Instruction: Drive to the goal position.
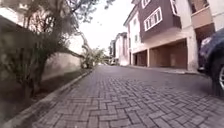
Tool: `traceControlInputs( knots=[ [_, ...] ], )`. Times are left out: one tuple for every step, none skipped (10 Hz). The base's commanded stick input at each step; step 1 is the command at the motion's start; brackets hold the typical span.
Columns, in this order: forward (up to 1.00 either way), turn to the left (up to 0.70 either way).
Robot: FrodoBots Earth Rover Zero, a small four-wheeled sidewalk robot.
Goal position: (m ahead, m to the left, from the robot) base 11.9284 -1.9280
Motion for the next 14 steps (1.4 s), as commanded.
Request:
traceControlInputs(
  knots=[
    [0.7,0.0],
    [0.7,0.0],
    [0.7,0.0],
    [0.7,0.0],
    [0.7,0.0],
    [0.7,0.0],
    [0.7,0.0],
    [0.7,0.0],
    [0.7,0.0],
    [0.7,0.0],
    [0.7,0.0],
    [0.7,0.0],
    [0.7,0.0],
    [0.7,0.0]
  ],
)
